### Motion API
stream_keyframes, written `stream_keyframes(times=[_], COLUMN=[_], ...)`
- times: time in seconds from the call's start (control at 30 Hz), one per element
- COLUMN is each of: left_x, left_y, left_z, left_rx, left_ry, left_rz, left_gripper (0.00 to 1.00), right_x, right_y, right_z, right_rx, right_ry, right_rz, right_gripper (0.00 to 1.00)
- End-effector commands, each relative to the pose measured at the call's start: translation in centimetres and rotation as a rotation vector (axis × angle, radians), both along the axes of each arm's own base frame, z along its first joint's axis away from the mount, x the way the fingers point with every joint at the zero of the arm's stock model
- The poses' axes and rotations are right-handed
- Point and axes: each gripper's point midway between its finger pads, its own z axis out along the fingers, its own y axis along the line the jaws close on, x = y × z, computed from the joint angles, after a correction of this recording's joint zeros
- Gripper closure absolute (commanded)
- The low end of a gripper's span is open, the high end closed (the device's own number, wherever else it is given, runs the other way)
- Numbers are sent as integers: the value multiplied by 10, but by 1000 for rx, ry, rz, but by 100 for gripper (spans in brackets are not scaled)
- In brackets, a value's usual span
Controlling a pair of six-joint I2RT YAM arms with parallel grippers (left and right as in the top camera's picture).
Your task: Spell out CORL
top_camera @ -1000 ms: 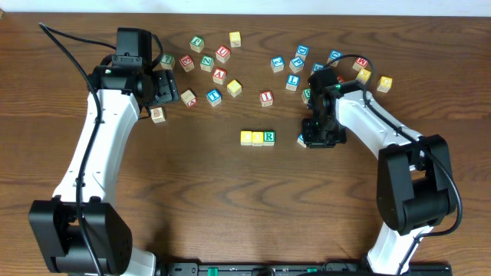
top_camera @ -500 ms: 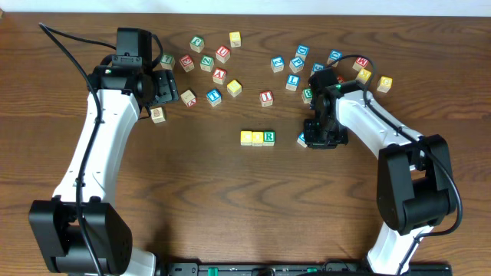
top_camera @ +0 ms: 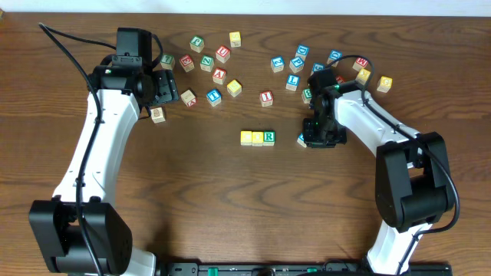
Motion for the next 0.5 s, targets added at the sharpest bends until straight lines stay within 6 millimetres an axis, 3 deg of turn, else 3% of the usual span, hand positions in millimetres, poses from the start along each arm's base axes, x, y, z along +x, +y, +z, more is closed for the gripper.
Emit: stream_keyframes(times=[0.0, 0.27, 0.47], left_x=[3, 3, 3], left_y=[2, 2, 2], left_z=[3, 3, 2], left_rx=[4, 4, 4], left_ry=[-10, -10, -10], left_rz=[14, 14, 14], left_gripper=[18, 18, 18], right_x=[2, 16, 19], right_y=[-2, 2, 3], right_z=[-4, -6, -23], right_rx=[-9, 8, 4], right_ry=[-3, -59, -44], right_rz=[-20, -20, -3], right_gripper=[87, 87, 87])
